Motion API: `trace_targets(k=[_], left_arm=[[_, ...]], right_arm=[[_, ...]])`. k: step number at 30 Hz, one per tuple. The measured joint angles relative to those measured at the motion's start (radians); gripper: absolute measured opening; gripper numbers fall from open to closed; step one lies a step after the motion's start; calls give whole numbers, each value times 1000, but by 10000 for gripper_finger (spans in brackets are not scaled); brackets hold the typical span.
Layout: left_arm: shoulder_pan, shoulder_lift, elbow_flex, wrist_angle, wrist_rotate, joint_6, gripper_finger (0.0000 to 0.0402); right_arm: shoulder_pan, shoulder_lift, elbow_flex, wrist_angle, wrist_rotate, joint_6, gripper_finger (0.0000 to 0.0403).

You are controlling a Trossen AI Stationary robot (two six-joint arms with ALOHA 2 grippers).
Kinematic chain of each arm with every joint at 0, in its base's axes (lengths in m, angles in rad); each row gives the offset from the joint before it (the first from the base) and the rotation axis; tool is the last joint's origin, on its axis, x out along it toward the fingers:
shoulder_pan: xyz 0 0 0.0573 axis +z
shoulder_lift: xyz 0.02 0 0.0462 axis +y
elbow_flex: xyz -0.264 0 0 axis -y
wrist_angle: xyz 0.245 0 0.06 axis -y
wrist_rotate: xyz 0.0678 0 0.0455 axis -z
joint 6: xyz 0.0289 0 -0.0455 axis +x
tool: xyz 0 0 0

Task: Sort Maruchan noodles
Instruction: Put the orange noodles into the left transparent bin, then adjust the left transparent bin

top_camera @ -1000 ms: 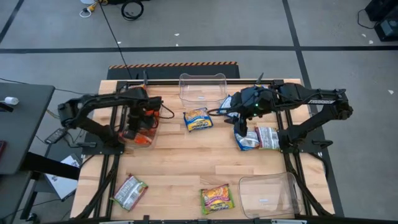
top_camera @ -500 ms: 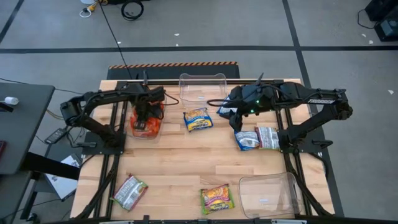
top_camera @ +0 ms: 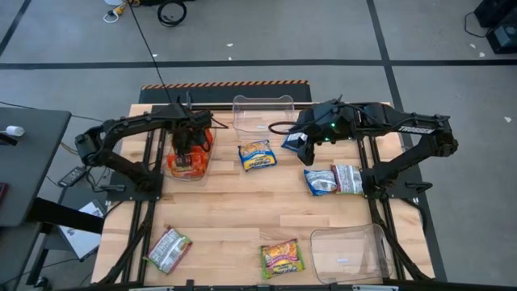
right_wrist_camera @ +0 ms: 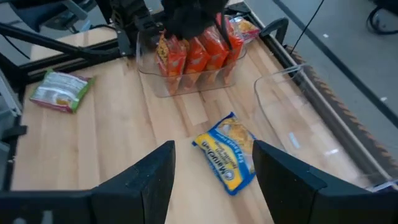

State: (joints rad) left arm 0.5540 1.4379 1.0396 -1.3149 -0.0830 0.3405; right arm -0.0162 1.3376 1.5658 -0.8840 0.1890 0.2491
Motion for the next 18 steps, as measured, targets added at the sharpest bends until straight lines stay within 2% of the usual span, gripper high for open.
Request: trace_targets(k=[6, 11, 18], left_arm=[[0, -112, 9, -18, 24, -153, 25], [-25, -202, 9, -30, 106, -360, 26], [-122, -211, -27, -49, 79, -478, 29]], right_arm=[[-8, 0, 0, -5, -1, -48, 220], [2, 0, 0, -24, -53, -75, 220], [59, 1, 0, -64, -65, -127, 220]])
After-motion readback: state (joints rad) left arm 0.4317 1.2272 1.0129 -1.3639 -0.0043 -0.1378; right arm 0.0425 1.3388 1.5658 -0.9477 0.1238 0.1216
